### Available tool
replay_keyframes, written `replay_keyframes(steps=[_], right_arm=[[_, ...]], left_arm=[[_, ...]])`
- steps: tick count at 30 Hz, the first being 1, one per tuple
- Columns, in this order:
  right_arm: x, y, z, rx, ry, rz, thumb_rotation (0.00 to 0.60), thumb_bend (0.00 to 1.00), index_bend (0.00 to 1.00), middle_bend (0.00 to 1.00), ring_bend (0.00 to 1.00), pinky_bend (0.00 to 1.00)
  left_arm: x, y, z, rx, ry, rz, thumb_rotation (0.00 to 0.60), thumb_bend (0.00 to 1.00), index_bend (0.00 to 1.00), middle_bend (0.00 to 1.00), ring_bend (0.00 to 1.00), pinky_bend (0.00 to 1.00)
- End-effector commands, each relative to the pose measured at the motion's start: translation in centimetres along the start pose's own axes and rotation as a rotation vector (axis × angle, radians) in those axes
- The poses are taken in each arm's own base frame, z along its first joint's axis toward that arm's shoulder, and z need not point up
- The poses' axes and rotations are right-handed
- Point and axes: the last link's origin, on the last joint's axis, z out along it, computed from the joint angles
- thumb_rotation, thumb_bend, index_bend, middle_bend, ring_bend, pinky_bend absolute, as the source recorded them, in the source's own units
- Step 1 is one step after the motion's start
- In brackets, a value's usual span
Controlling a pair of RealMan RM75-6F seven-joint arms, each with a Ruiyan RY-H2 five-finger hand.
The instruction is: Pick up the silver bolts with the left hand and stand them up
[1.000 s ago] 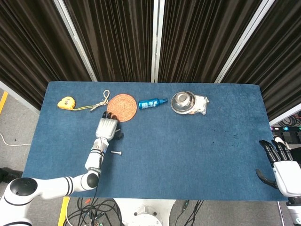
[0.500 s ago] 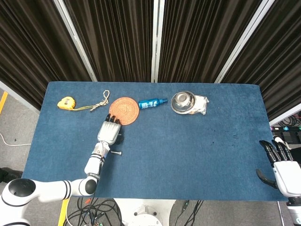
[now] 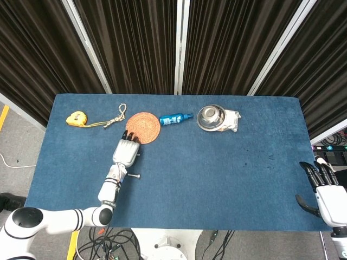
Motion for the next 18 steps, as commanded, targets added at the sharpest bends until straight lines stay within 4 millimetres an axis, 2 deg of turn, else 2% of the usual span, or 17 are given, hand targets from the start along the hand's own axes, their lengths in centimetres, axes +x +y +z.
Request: replay_keyframes(steps=[1,11,18], right_arm=[[0.01,0.05,-0.03,-0.002,0.0,0.0,0.6,0.21,0.0,0.13,0.0,0.05],[-0.03,0.17,-0.09,-0.004,0.0,0.005,0.6,0.21,0.0,0.13,0.0,0.05],[-0.07,0.16,-0.04,-0.005,-0.002,0.005,0.6,0.21,0.0,0.13,0.0,0.05]], left_arm=[[-0.06,0.12,0.0,-0.002,0.003,0.006,0.6,0.36,0.48,0.22,0.08,0.05],[-0.48,0.33,0.31,0.008,0.0,0.026,0.6,0.36,0.48,0.22,0.08,0.05],[-0.54,0.6,0.42,0.006,0.003,-0.037,0.6,0.37,0.52,0.22,0.08,0.05]])
